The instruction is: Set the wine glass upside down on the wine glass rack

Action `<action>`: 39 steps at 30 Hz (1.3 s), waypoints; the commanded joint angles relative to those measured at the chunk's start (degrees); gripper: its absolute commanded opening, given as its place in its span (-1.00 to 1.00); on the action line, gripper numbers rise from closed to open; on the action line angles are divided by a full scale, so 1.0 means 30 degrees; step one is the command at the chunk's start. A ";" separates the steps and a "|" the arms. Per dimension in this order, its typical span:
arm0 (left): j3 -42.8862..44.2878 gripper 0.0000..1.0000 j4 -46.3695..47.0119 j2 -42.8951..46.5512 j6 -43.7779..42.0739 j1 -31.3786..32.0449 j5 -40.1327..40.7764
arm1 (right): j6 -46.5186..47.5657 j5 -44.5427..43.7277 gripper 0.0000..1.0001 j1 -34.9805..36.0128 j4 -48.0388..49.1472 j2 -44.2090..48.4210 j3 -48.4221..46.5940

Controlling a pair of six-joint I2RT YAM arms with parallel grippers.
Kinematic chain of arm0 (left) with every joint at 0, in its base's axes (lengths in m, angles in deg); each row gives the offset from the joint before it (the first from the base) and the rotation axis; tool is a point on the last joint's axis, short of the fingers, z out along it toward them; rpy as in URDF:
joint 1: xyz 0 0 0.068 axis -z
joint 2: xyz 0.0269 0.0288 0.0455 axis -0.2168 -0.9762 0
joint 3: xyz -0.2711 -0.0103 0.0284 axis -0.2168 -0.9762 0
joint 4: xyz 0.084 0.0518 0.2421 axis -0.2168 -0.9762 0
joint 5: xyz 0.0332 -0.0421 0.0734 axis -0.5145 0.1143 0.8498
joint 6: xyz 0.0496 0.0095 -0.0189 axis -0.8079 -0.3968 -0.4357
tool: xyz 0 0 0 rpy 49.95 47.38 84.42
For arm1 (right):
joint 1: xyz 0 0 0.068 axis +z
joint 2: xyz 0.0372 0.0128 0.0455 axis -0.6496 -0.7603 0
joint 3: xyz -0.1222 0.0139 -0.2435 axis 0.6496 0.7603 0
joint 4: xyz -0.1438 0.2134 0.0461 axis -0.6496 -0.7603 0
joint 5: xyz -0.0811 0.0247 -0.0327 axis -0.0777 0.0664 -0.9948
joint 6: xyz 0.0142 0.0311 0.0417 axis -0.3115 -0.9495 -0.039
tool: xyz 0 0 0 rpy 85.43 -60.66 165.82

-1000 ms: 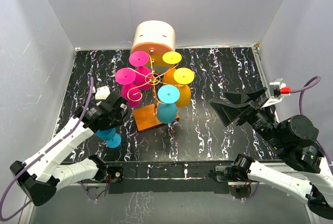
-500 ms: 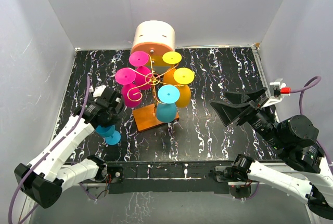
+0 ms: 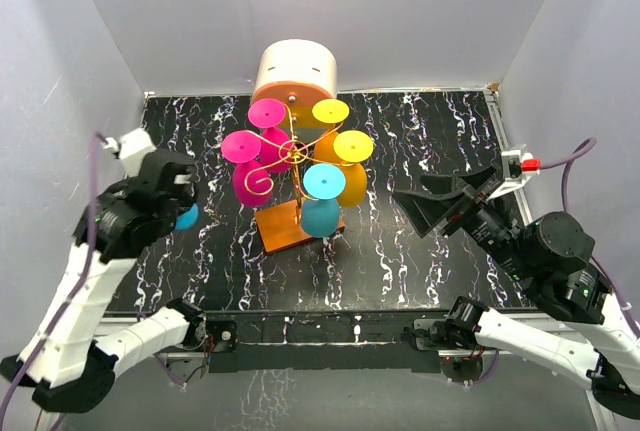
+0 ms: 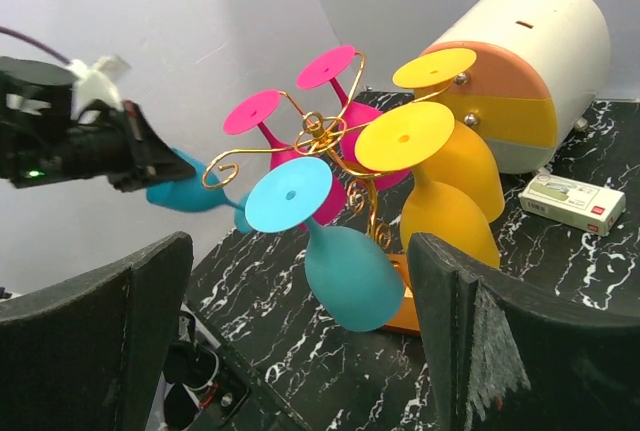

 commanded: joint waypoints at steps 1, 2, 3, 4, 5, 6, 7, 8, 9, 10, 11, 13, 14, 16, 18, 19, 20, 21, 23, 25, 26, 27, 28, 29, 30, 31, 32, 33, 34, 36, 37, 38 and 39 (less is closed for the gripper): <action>0.2301 -1.00 -0.0504 0.1895 -0.0503 -0.0078 0.4151 | -0.0849 -0.0106 0.74 -0.0009 0.1294 -0.0553 -0.0287; 0.2579 -1.00 0.0211 0.2336 -0.0834 -0.0073 0.4189 | -0.0988 -0.0012 0.74 0.0004 0.1459 -0.0594 -0.0225; 0.2768 -1.00 0.1003 0.2695 -0.1249 -0.0077 0.4044 | -0.1079 0.0201 0.73 0.0002 0.1652 -0.0603 -0.0126; 0.2960 -1.00 0.1919 0.2974 -0.1818 -0.0084 0.3854 | -0.1188 0.0411 0.73 0.0005 0.1914 -0.0604 -0.0011; 0.3215 -1.00 0.2711 0.3211 -0.2222 -0.0085 0.3639 | -0.1331 0.0577 0.73 0.0006 0.2148 -0.0604 0.0080; 0.3485 -1.00 0.3608 0.3383 -0.2645 -0.0063 0.3510 | -0.1510 0.0645 0.73 0.0013 0.2361 -0.0619 0.0194; 0.3834 -1.00 0.4468 0.3548 -0.3046 -0.0068 0.3487 | -0.1672 0.0738 0.73 0.0007 0.2592 -0.0632 0.0285; 0.4152 -1.00 0.5330 0.3696 -0.3477 -0.0065 0.3432 | -0.1816 0.0914 0.73 0.0006 0.2819 -0.0655 0.0374; 0.4441 -1.00 0.6485 0.3832 -0.4135 -0.0076 0.3220 | -0.1919 0.1189 0.73 0.0006 0.3126 -0.0702 0.0440; 0.4693 -1.00 0.7739 0.3948 -0.4804 -0.0077 0.2857 | -0.2008 0.1531 0.74 0.0006 0.3417 -0.0781 0.0459; 0.4940 -1.00 0.9293 0.4028 -0.5356 -0.0070 0.2317 | -0.2140 0.1782 0.74 0.0006 0.3673 -0.0890 0.0465; 0.5436 -1.00 1.1486 0.4037 -0.6232 -0.0071 0.1011 | -0.2388 0.2280 0.73 -0.0005 0.4091 -0.1157 0.0412; 0.5678 -1.00 1.2370 0.3941 -0.6523 -0.0062 0.0259 | -0.2514 0.2491 0.73 0.0019 0.4288 -0.1299 0.0364; 0.6188 -1.00 1.3855 0.3626 -0.6791 -0.0072 -0.1380 | -0.2882 0.2773 0.73 0.0005 0.4772 -0.1537 0.0319; 0.6520 -1.00 1.5197 0.3299 -0.6737 -0.0084 -0.3492 | -0.3522 0.2778 0.73 0.0006 0.5601 -0.1767 0.0343; 0.6542 -1.00 1.5852 0.3171 -0.6546 -0.0082 -0.4490 | -0.3828 0.2923 0.73 0.0009 0.6096 -0.1907 0.0392; 0.6475 -1.00 1.6479 0.3041 -0.6317 -0.0070 -0.5361 | -0.4089 0.3231 0.73 0.0006 0.6806 -0.2078 0.0464; 0.6412 -1.00 1.7052 0.2941 -0.6047 -0.0080 -0.6236 | -0.4319 0.3610 0.74 0.0006 0.7576 -0.2312 0.0513; 0.6073 -1.00 1.8186 0.2653 -0.5398 -0.0069 -0.7707 | -0.4586 0.4323 0.75 0.0020 0.8697 -0.3019 0.0325; 0.5809 -1.00 1.9306 0.2359 -0.4744 -0.0084 -0.8989 | -0.4968 0.4457 0.75 0.0006 0.9087 -0.3942 -0.0359; 0.5739 -1.00 1.9756 0.2182 -0.4484 -0.0067 -0.9520 | -0.5162 0.4437 0.75 0.0006 0.9256 -0.4616 -0.0758; 0.5657 -1.00 2.0259 0.2039 -0.4239 -0.0072 -1.0015 | -0.5453 0.4240 0.74 0.0028 0.9435 -0.5123 -0.1163; 0.5530 -1.00 2.0758 0.1911 -0.3996 -0.0069 -1.0479 | -0.5746 0.3996 0.74 0.0008 0.9618 -0.5560 -0.1562; 0.5364 -1.00 2.1329 0.1771 -0.3644 -0.0061 -1.0911 | -0.5958 0.3903 0.74 0.0010 0.9934 -0.6032 -0.1963; 0.5178 -1.00 2.1976 0.1614 -0.3336 -0.0086 -1.1291 | -0.6212 0.3782 0.73 0.0006 1.0318 -0.6428 -0.2328; 0.5034 -1.00 2.2540 0.1473 -0.3118 -0.0086 -1.1730 | -0.6665 0.3532 0.72 -0.0009 1.0600 -0.6862 -0.2659; 0.4968 -1.00 2.3013 0.1291 -0.2853 -0.0067 -1.2056 | -0.7117 0.3223 0.71 0.0004 1.0888 -0.7279 -0.2979; 0.4898 -1.00 2.3612 0.1063 -0.2512 -0.0061 -1.2372 | -0.7551 0.2825 0.69 -0.0009 1.1180 -0.7646 -0.3257; 0.4856 -1.00 2.4085 0.0841 -0.2268 -0.0060 -1.2803 | -0.7927 0.2427 0.68 0.0004 1.1451 -0.8043 -0.3526; 0.4838 -1.00 2.4782 0.0371 -0.1775 -0.0075 -1.3542 | -0.9301 0.1597 0.64 -0.0004 1.2055 -0.8698 -0.3958; 0.4768 -1.00 2.5046 0.0128 -0.1462 -0.0088 -1.3883 | -0.9959 0.1076 0.62 0.0005 1.2231 -0.8984 -0.4167; 0.4714 -1.00 2.5534 -0.0152 -0.1272 -0.0082 -1.4350 | -1.0579 0.0565 0.60 0.0006 1.2471 -0.9265 -0.4422; 0.4679 -1.00 2.5775 -0.0304 -0.1117 -0.0070 -1.4614 | -1.0957 0.0171 0.58 0.0006 1.2770 -0.9549 -0.4624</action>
